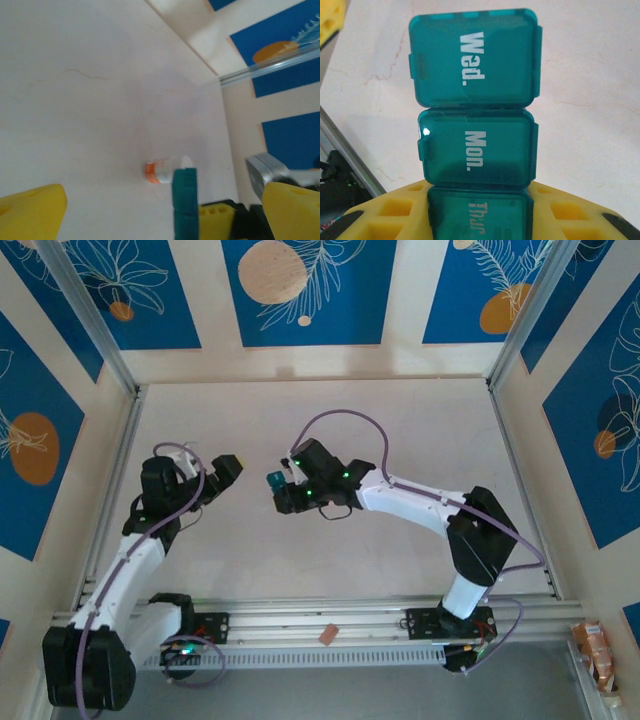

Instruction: Sort the pills into containers

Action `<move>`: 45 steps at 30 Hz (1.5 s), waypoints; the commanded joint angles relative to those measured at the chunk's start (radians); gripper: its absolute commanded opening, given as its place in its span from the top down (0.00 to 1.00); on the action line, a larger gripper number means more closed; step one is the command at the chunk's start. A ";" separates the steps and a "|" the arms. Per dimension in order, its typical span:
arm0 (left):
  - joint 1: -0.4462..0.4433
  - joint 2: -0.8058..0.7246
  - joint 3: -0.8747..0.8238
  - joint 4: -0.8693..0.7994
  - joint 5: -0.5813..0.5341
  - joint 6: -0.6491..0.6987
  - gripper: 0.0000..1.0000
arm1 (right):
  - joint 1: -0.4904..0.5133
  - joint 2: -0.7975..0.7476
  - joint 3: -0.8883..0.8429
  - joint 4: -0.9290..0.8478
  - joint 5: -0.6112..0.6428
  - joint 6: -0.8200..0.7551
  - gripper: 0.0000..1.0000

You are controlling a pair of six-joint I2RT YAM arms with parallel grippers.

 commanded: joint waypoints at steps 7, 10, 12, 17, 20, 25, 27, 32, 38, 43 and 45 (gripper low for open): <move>-0.157 -0.014 -0.016 0.095 -0.023 -0.098 0.00 | -0.009 -0.026 -0.041 0.057 -0.062 0.038 0.68; -0.208 0.007 -0.007 0.101 -0.047 -0.101 0.00 | -0.009 -0.025 -0.045 0.067 -0.062 0.047 0.68; -0.233 0.018 -0.009 0.116 -0.062 -0.109 0.00 | -0.009 -0.024 -0.047 0.069 -0.061 0.050 0.68; -0.277 0.048 -0.012 0.171 -0.083 -0.137 0.00 | -0.010 -0.026 -0.047 0.069 -0.060 0.053 0.68; -0.294 0.061 -0.008 0.196 -0.089 -0.150 0.00 | -0.010 -0.024 -0.046 0.068 -0.061 0.054 0.68; -0.312 0.074 0.006 0.212 -0.097 -0.159 0.00 | -0.011 -0.020 -0.044 0.067 -0.067 0.058 0.68; -0.316 0.077 0.011 0.214 -0.099 -0.159 0.00 | -0.011 -0.020 -0.047 0.069 -0.069 0.060 0.68; -0.327 0.087 0.013 0.235 -0.102 -0.169 0.00 | -0.009 -0.020 -0.047 0.069 -0.072 0.062 0.68; -0.339 0.090 0.023 0.247 -0.109 -0.175 0.00 | -0.007 -0.013 -0.047 0.071 -0.076 0.064 0.68; -0.345 0.097 0.026 0.252 -0.116 -0.175 0.00 | -0.001 -0.008 -0.053 0.078 -0.076 0.069 0.68; -0.347 0.099 0.026 0.254 -0.117 -0.178 0.00 | 0.002 -0.008 -0.055 0.083 -0.078 0.072 0.68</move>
